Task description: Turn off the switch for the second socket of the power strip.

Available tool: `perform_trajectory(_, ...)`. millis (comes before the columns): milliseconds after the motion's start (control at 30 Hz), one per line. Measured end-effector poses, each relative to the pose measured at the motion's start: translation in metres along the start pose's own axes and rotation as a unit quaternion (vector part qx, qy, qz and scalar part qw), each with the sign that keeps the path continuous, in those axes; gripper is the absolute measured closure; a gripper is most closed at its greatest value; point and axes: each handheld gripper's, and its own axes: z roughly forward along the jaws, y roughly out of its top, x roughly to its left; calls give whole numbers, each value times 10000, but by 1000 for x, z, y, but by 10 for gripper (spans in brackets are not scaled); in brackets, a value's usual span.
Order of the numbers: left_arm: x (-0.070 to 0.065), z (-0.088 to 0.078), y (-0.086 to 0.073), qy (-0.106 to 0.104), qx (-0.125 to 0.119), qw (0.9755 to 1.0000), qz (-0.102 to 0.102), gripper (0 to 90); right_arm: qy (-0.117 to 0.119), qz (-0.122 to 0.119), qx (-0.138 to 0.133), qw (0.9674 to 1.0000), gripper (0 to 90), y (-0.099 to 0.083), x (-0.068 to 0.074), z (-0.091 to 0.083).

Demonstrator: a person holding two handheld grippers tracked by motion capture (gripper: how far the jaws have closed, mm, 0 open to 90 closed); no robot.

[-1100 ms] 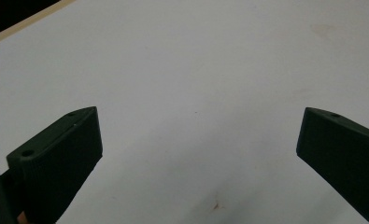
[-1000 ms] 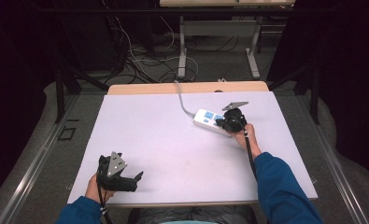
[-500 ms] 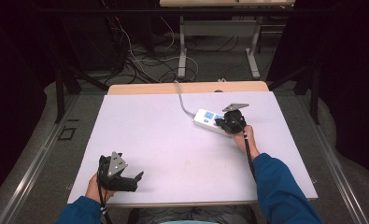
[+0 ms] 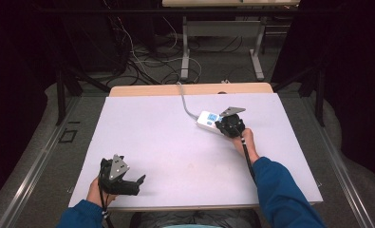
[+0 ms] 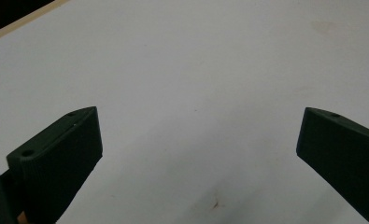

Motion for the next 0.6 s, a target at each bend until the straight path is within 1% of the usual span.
perform_trajectory(33, 0, 0, 0, 4, 5, 10000, 8, 1, 39, 68, -28, 10000, 900, 0, -1, 0)
perform_trajectory(67, 0, 0, 0, -1, 2, 10000, 2, 2, 38, 58, 27, 10000, 900, 0, -1, -1)
perform_trajectory(133, 0, 0, 0, -2, 8, 10000, 4, 2, 63, 31, 8, 10000, 900, 0, -3, -1)
perform_trajectory(200, 0, 0, 0, -4, 7, 10000, 7, 2, 108, 145, 19, 9998, 900, 0, -3, -1)
perform_trajectory(233, 0, 0, 0, 4, -6, 10000, 7, 1, 113, 166, 26, 9998, 900, 0, -3, -2)
perform_trajectory(267, 0, 0, 0, 13, -22, 10000, 12, 1, 93, 138, 22, 9999, 900, 0, -4, -2)
perform_trajectory(300, 0, 0, 0, 10, -20, 10000, 12, 1, 121, 213, 36, 9997, 900, 0, -4, -2)
perform_trajectory(367, 0, 0, 0, 4, -16, 10000, 9, 2, 109, 180, 51, 9998, 900, 0, -5, -2)
perform_trajectory(433, 0, 0, 0, 7, -25, 10000, 20, 1, 98, 216, 45, 9997, 900, 0, -6, -3)
perform_trajectory(467, 0, 0, 0, 4, -25, 10000, 18, 2, 78, 177, 23, 9998, 900, 0, -7, -3)
perform_trajectory(500, 0, 0, 0, 2, -22, 10000, 21, 2, 136, 219, 24, 9997, 900, 0, -7, -3)
perform_trajectory(567, 0, 0, 0, 4, -21, 10000, 25, 1, 115, 219, 26, 9997, 900, 0, -7, -3)
perform_trajectory(600, 0, 0, 0, 5, -26, 10000, 29, 1, 74, 168, 28, 9998, 900, 0, -7, -3)
